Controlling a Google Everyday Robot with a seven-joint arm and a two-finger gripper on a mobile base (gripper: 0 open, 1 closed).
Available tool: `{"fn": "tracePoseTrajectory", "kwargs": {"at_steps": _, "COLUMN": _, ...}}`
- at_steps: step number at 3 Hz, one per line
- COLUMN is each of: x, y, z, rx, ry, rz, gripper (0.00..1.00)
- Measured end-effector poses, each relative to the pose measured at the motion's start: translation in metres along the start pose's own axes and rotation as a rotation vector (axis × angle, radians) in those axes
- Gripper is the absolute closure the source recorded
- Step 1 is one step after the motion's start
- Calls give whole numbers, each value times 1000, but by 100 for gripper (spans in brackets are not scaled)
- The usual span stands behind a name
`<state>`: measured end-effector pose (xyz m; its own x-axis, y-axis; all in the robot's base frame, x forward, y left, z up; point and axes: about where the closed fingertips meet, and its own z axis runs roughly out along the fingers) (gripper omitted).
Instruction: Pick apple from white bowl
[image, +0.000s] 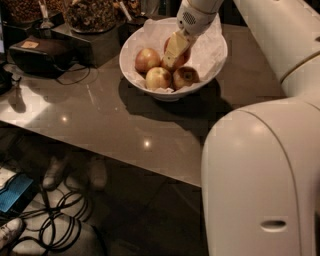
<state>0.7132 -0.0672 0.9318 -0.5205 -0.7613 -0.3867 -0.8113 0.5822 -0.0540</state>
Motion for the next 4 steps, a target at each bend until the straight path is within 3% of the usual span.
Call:
{"fn": "tracePoseTrajectory", "kwargs": {"at_steps": 1, "x": -1, "y": 18, "z": -25, "rx": 2, "ry": -59, "rz": -73, "gripper": 100}}
{"fn": "tracePoseTrajectory", "kwargs": {"at_steps": 3, "x": 0, "y": 60, "z": -81, "rx": -56, "ry": -149, "rz": -253, "gripper": 100}}
{"fn": "tracePoseTrajectory", "kwargs": {"at_steps": 4, "x": -3, "y": 76, "z": -103, "rx": -81, "ry": -183, "rz": -313, "gripper": 100}}
